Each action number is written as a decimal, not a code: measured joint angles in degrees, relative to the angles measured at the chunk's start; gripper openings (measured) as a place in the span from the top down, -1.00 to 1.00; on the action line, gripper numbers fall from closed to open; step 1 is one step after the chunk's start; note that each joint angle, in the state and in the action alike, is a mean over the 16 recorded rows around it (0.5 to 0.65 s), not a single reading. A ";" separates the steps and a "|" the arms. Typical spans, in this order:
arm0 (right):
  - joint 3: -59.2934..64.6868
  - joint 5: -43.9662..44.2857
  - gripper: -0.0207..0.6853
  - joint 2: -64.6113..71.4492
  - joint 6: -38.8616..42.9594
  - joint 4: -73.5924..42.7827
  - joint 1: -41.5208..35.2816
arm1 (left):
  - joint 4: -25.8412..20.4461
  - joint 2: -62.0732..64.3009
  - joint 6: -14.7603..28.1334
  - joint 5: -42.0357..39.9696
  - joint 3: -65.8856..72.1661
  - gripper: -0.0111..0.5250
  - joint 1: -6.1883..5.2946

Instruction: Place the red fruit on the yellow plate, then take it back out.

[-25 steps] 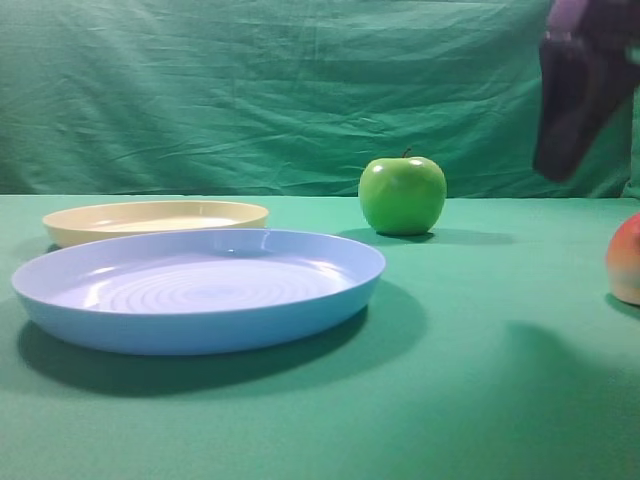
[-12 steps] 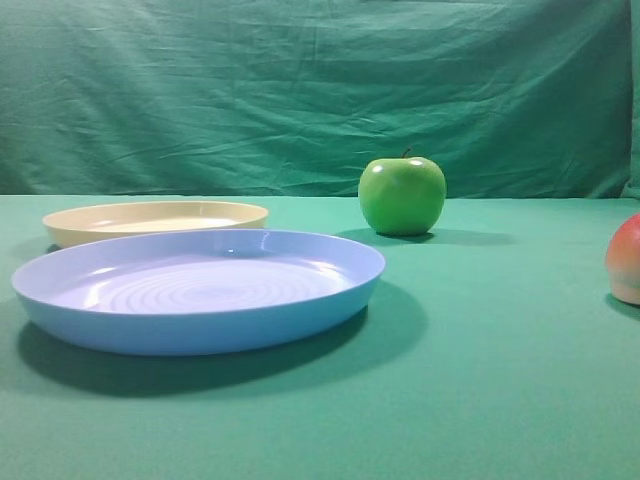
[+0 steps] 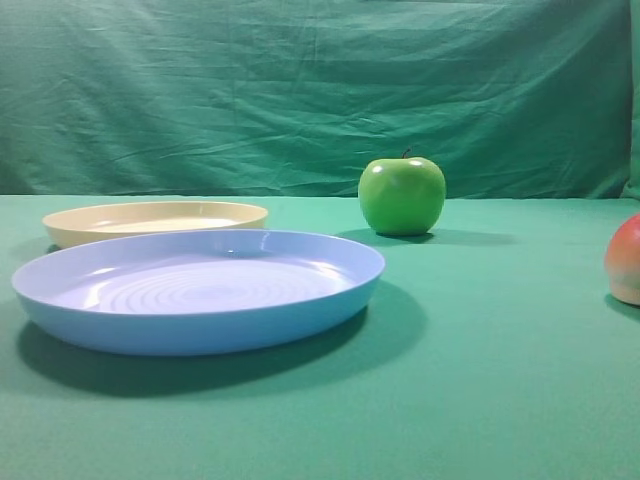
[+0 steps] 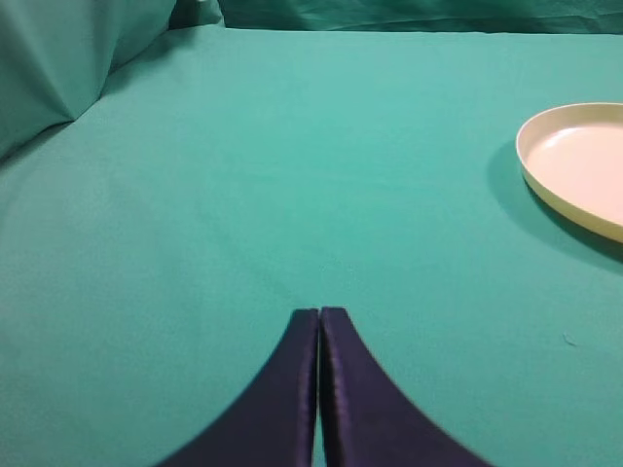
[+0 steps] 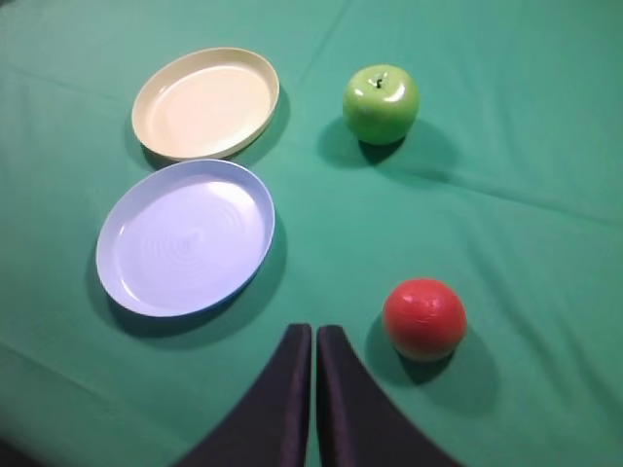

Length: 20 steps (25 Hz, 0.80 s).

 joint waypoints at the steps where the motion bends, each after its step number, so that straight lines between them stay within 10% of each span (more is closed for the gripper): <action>1: 0.97 -0.13 0.94 -1.58 0.61 -0.38 0.00 | 0.00 0.00 -0.01 0.00 0.00 0.96 0.00; 20: 30.81 -24.88 0.94 -24.81 4.24 -8.14 -12.06 | 0.00 0.00 -0.03 0.00 0.00 0.96 0.00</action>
